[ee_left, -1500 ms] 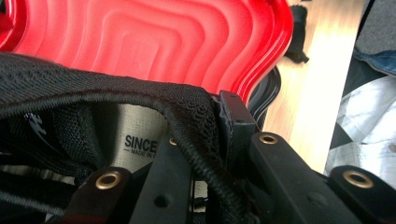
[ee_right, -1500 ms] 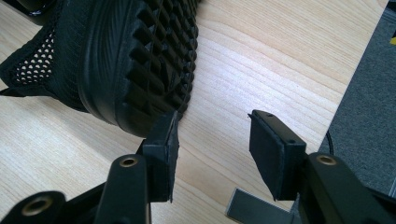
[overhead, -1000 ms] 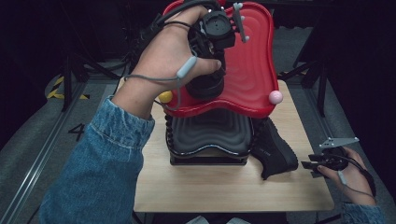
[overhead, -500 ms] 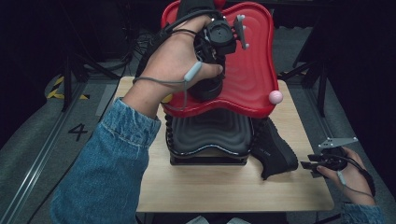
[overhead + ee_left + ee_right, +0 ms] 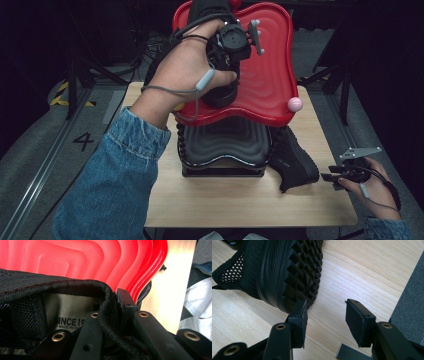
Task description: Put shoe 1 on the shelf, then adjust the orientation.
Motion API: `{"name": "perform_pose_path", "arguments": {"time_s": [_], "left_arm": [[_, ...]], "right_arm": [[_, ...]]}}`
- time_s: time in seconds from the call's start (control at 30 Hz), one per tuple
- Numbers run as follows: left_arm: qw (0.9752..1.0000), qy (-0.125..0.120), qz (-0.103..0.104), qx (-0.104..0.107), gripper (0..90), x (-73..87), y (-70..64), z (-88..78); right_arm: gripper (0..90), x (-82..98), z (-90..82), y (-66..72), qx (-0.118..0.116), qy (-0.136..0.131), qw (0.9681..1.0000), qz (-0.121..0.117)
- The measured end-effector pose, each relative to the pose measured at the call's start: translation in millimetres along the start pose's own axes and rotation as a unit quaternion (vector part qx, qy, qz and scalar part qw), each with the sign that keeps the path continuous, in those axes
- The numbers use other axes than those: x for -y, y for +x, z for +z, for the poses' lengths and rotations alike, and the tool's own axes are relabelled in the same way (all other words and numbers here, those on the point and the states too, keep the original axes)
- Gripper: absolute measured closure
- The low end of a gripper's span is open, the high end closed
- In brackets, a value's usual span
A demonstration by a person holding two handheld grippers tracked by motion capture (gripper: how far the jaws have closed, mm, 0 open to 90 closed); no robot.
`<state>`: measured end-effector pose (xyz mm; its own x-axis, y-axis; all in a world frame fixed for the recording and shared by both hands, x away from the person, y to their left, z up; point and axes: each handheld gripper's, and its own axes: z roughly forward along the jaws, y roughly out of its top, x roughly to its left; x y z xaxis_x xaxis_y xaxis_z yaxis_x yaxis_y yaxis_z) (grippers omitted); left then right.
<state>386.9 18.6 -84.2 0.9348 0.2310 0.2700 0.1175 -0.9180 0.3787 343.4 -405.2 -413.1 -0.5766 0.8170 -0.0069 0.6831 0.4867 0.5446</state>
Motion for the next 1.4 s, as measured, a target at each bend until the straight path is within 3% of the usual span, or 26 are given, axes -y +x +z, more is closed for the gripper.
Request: {"name": "perform_pose_path", "arguments": {"time_s": [0.2,0.37,0.47,0.97,1.1,1.17,1.3,1.4], "left_arm": [[0.9998,-0.008,-0.018,0.008,82.4,2.7,-0.2,-0.6],[0.9998,-0.005,-0.019,0.003,72.4,2.7,-0.4,-2.6],[0.9992,-0.017,-0.036,0.002,66.5,4.7,-1.7,-6.6],[0.9976,-0.057,-0.037,-0.009,52.1,9.0,-9.2,-40.3],[0.9965,-0.072,-0.039,-0.014,49.2,12.8,-13.2,-53.5],[0.9963,-0.073,-0.043,-0.018,48.0,15.1,-15.2,-58.2],[0.9964,-0.075,-0.032,-0.025,43.6,23.7,-15.6,-71.7],[0.9956,-0.081,-0.038,-0.027,43.1,28.7,-16.7,-76.9]], "right_arm": [[52.5,-1.6,1.0,0.0,-0.001,0.000,1.0000,0.000],[52.2,-2.0,0.4,-0.4,-0.001,-0.002,1.0000,0.003],[51.7,-1.3,-0.4,-0.9,0.000,-0.004,1.0000,0.005],[51.0,-1.6,-4.6,-1.6,0.004,-0.010,0.9999,0.006],[50.9,-2.6,-4.4,-0.9,0.003,-0.011,0.9999,0.006],[50.9,-3.7,-4.7,-0.8,0.003,-0.011,0.9999,0.003],[50.7,-6.0,-4.2,-0.3,0.001,-0.011,0.9999,0.002],[50.7,-8.2,-2.8,-0.3,0.000,-0.011,0.9999,-0.001]]}}
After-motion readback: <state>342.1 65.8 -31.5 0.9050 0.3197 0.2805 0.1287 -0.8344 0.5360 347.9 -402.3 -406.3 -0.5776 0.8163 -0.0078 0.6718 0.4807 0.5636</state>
